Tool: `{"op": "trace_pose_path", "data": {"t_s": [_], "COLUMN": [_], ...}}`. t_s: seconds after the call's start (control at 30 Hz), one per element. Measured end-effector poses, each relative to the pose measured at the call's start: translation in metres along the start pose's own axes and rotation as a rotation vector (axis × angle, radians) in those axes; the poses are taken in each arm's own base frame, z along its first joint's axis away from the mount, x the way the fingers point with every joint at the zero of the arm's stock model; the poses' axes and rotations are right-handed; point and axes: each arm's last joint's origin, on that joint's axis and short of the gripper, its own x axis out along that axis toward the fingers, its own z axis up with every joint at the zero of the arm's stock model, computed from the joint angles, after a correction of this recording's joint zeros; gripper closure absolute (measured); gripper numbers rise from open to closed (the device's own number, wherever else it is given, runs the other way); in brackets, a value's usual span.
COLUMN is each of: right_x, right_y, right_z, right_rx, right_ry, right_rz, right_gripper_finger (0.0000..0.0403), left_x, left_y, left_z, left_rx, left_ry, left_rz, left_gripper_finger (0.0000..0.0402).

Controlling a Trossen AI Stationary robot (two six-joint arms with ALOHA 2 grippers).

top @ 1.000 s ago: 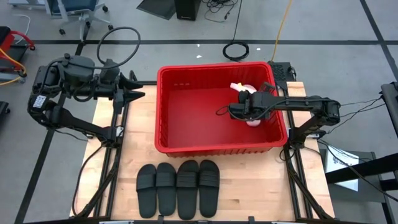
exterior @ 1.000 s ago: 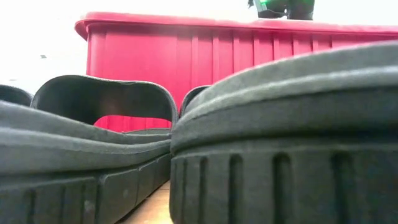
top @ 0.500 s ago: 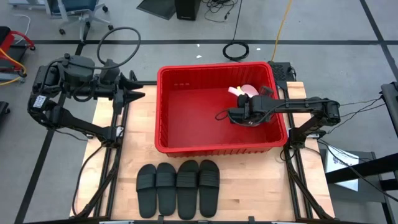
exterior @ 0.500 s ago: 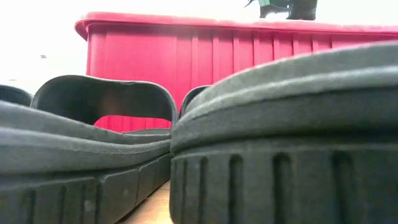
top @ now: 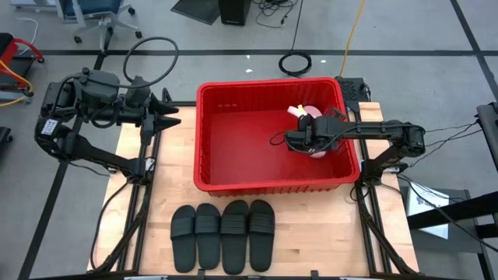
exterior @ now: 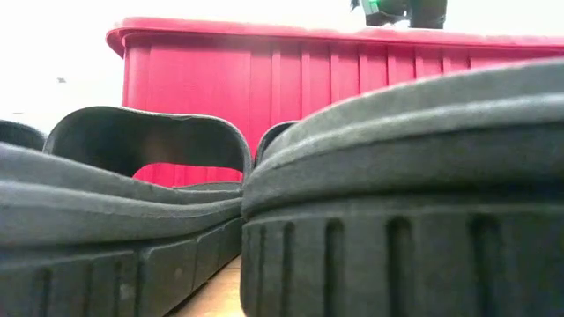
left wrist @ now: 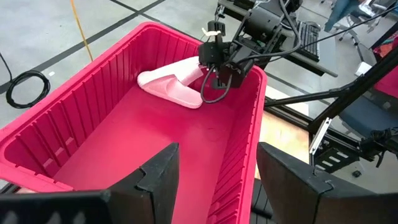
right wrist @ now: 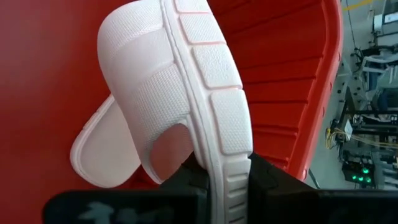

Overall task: Pick and place slides into bin
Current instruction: Stack the pink slide on top of the pink slide in the red bin

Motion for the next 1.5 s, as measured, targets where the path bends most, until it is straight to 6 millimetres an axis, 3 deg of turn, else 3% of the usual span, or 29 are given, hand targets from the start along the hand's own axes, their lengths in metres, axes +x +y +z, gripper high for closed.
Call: {"op": "trace_pose_path", "data": {"t_s": [0.37, 0.7, 1.07, 1.23, 1.4, 1.5], "right_x": [0.014, -0.004, -0.005, -0.019, -0.043, -0.044], "right_y": [-0.011, -0.004, -0.005, -0.009, -0.022, -0.034], "right_z": [0.006, 0.002, 0.000, -0.005, -0.004, -0.016], "right_rx": [0.095, 0.160, 0.252, 0.392, 0.499, 0.487], "right_ry": [0.068, 0.022, 0.052, -0.008, -0.220, -0.185], "right_rz": [-0.002, 0.050, 0.085, 0.212, 0.428, 0.392], "right_gripper_finger": [0.0377, 0.0377, 0.0377, 0.0377, 0.0377, 0.0377], "left_x": [0.000, 0.000, 0.000, 0.000, 0.000, 0.000], "left_y": [0.000, 0.000, 0.000, 0.000, 0.000, 0.000], "left_z": [0.000, 0.000, 0.000, 0.000, 0.000, 0.001], "left_rx": [0.022, 0.024, 0.027, 0.038, 0.062, 0.073], "left_ry": [-0.001, -0.003, -0.003, -0.003, -0.004, -0.008], "left_rz": [0.000, 0.000, 0.000, -0.001, -0.001, -0.002], "left_gripper_finger": [0.0195, 0.0195, 0.0195, 0.0195, 0.0195, 0.0195]}}
